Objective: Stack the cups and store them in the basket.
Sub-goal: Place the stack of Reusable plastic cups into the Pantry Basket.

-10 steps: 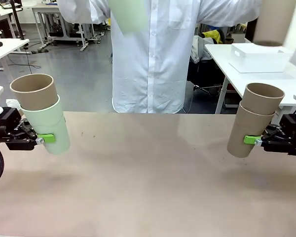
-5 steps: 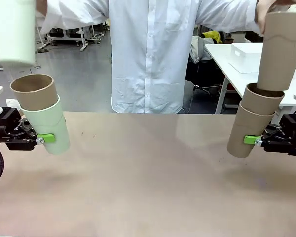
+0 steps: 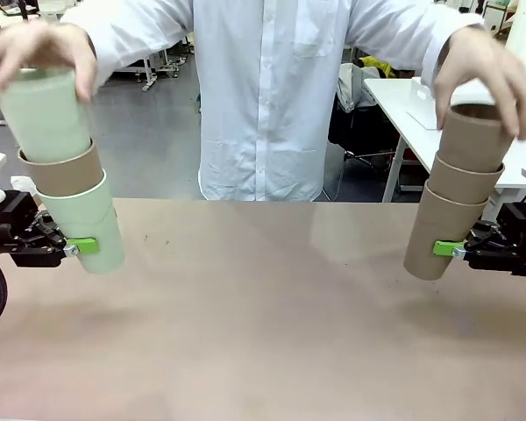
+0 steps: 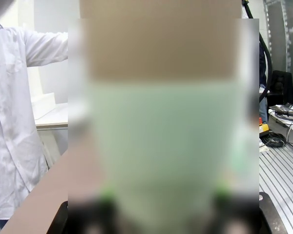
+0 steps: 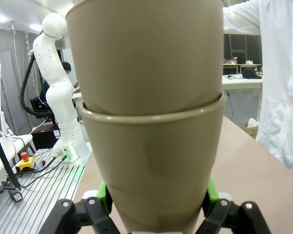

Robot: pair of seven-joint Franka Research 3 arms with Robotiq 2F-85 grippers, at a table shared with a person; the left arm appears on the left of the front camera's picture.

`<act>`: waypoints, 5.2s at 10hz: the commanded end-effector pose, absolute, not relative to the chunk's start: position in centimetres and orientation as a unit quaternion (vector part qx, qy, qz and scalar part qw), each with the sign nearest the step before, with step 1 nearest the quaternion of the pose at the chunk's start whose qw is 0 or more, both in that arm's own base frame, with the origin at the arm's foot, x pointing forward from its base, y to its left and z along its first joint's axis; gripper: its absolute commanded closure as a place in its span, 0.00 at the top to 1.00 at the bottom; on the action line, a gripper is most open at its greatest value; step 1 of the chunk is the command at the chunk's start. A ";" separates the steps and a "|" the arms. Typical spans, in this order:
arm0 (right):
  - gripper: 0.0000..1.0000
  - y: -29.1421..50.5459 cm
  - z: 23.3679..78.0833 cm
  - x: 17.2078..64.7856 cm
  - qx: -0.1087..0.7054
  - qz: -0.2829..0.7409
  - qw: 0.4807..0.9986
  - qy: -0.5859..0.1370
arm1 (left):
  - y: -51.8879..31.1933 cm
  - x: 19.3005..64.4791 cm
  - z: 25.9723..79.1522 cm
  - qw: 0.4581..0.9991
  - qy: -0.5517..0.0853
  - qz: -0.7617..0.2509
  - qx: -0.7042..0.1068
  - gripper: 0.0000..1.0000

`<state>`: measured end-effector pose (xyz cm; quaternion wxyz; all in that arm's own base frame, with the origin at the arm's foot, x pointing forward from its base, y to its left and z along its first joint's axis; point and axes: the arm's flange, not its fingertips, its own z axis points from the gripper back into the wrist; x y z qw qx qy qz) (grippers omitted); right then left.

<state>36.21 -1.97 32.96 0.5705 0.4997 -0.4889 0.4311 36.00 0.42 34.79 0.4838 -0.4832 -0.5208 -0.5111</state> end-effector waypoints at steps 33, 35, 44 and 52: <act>0.86 -1.6 33.3 36.5 0.496 0.427 0.569 -0.498 | 0.4 35.9 35.1 0.481 -0.522 -0.512 -0.484 0.85; 0.86 -1.6 33.3 36.5 0.496 0.427 0.569 -0.498 | 0.4 35.9 35.1 0.481 -0.522 -0.512 -0.484 0.85; 0.86 -1.6 33.3 36.5 0.496 0.427 0.569 -0.498 | 0.4 35.9 35.1 0.481 -0.522 -0.512 -0.484 0.85; 0.86 -1.6 33.3 36.5 0.496 0.427 0.569 -0.498 | 0.4 35.9 35.1 0.481 -0.522 -0.512 -0.484 0.85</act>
